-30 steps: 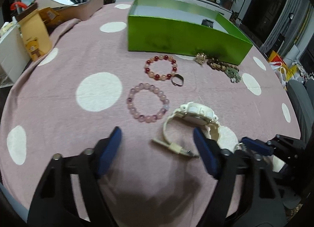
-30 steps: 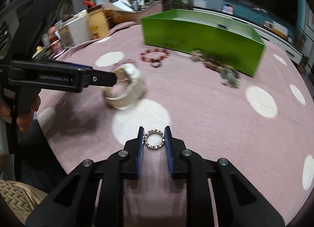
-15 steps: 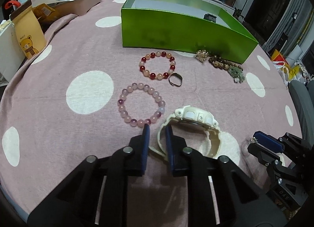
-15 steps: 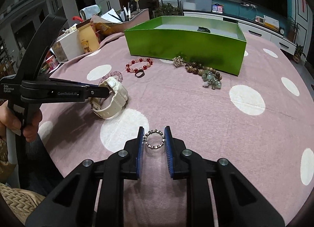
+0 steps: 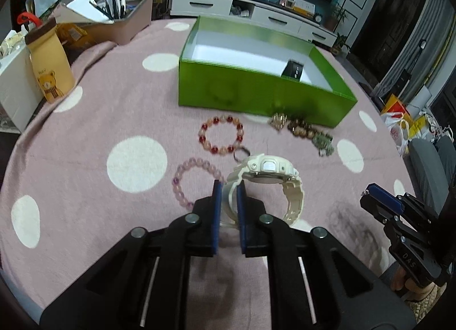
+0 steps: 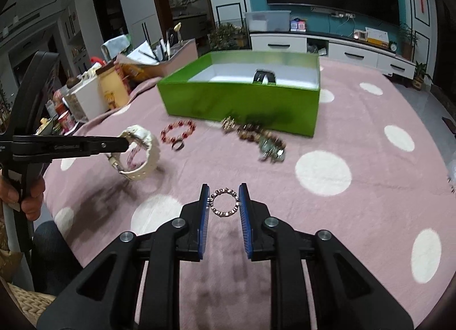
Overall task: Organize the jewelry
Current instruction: 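Carry the white watch and ring into the green box and release both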
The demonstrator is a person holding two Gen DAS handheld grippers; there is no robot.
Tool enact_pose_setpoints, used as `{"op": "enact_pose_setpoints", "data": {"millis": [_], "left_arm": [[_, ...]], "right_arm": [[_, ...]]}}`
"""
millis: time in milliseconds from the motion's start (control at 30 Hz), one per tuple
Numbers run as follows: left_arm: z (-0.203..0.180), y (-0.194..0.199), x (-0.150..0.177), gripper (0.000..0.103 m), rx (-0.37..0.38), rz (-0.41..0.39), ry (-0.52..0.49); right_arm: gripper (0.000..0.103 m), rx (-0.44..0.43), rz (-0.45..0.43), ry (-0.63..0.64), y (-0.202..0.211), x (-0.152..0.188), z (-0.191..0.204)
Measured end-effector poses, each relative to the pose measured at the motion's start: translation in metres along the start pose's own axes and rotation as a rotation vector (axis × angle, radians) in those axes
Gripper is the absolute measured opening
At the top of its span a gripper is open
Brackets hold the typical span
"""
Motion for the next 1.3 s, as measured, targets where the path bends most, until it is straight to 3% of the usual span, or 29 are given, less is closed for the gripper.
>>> {"op": "enact_pose_setpoints", "data": {"millis": [533,900,1233,1267,1300], "left_arm": [[-0.011,0.003,-0.098,0.01,-0.029,-0.109,-0.016],[-0.018,-0.056,-0.17,0.01,-0.079,-0.074,-0.011],[-0.023,-0.103,-0.176,0.016,-0.124,-0.005,-0.034],[-0.024,-0.102,-0.176,0.019,-0.133,-0.013,-0.037],[-0.024,-0.1,-0.175,0.028,-0.139,-0.017,-0.045]], "right_arm": [[0.02,0.08,-0.131,-0.012,-0.011,-0.091,-0.039],[0.02,0.13,-0.078,-0.024,-0.072,-0.141,-0.063],[0.021,0.165,-0.008,-0.043,-0.112,-0.147,-0.067],[0.022,0.168,-0.009,-0.041,-0.112,-0.147,-0.068],[0.027,0.172,-0.012,-0.04,-0.111,-0.148,-0.067]]}}
Point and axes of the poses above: each gripper's, at about its wrist camera, not at the fingertips, and y roughly against the way its jaws point, z to its left, x to its underside, the point moved 2 cm from there along -y, roughly the way its jaws point, and after that the axes turned 4 degrees about z, right-handed, at the moved point
